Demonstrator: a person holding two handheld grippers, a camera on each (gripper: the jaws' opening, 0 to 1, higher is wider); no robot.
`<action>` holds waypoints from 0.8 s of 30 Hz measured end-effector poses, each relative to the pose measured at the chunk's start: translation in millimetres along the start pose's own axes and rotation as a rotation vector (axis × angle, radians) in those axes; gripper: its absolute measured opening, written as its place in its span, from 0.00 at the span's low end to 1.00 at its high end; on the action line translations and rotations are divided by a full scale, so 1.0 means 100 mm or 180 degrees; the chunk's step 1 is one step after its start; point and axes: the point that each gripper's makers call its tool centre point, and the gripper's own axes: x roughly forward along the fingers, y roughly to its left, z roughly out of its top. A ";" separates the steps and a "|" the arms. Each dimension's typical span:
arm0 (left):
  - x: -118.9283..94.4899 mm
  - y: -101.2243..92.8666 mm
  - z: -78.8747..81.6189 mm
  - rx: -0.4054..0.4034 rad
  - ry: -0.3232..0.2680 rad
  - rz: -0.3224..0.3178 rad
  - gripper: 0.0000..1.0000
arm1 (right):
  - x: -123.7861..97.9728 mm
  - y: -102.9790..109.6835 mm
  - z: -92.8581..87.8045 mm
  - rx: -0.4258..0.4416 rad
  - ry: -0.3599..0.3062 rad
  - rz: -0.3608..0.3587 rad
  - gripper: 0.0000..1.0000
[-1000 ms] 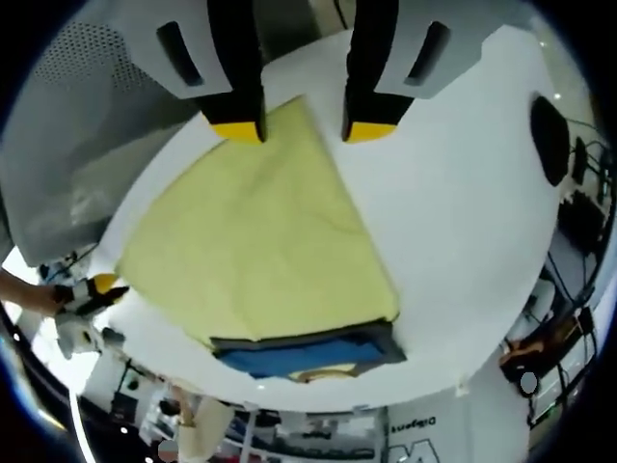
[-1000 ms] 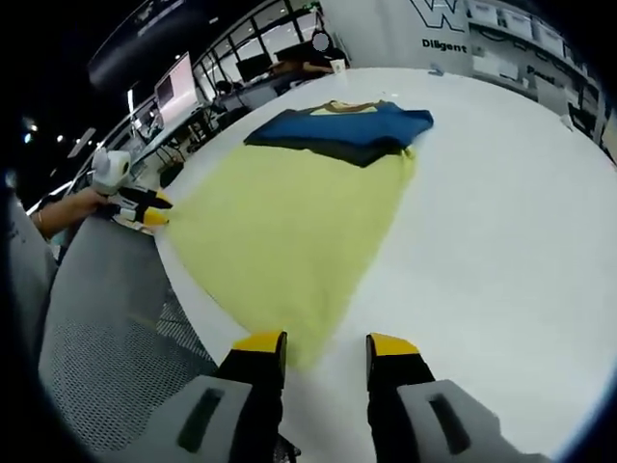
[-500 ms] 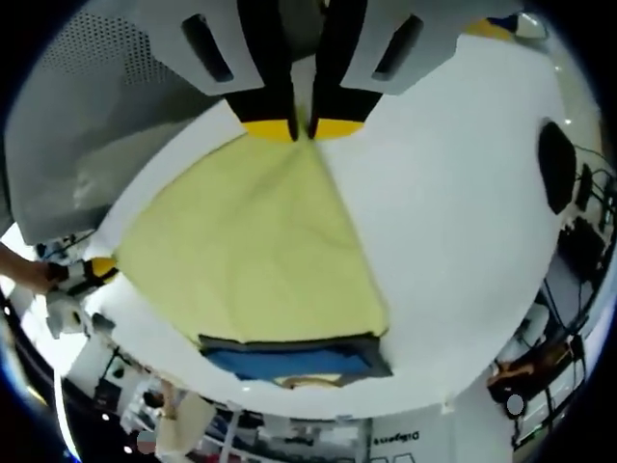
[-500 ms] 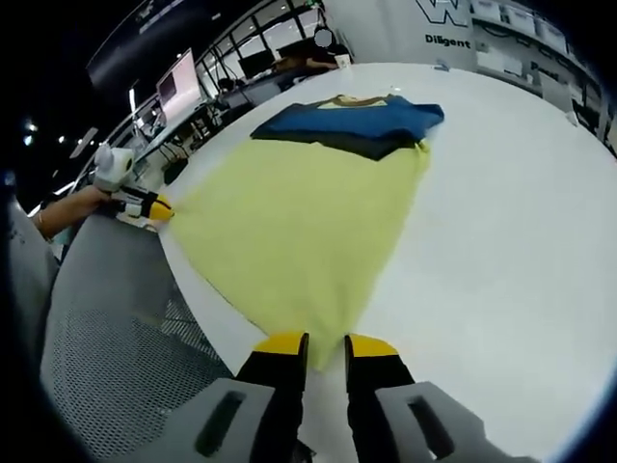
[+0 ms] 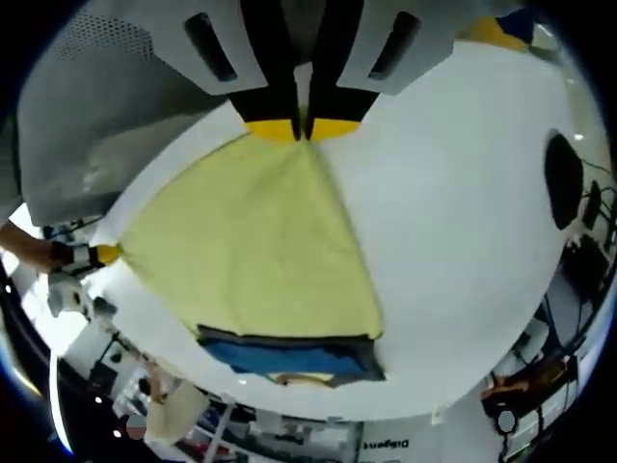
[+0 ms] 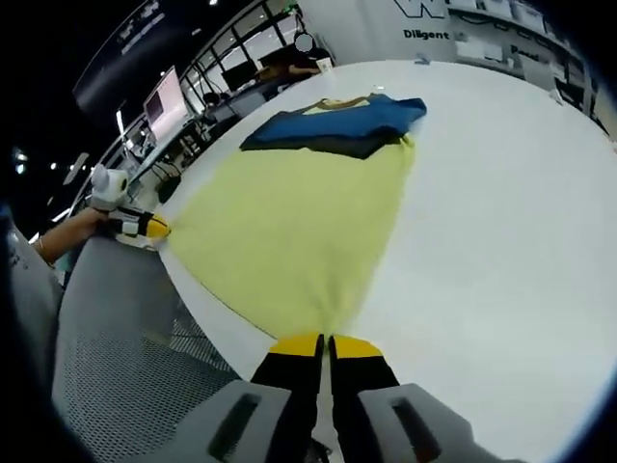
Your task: Fold the garment on the visible template until the final outline fits inside the template.
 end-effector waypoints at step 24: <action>-0.56 -0.14 0.24 0.0150 -0.0391 0.0020 0.00 | -0.51 0.47 0.14 0.0209 -0.0546 0.0266 0.00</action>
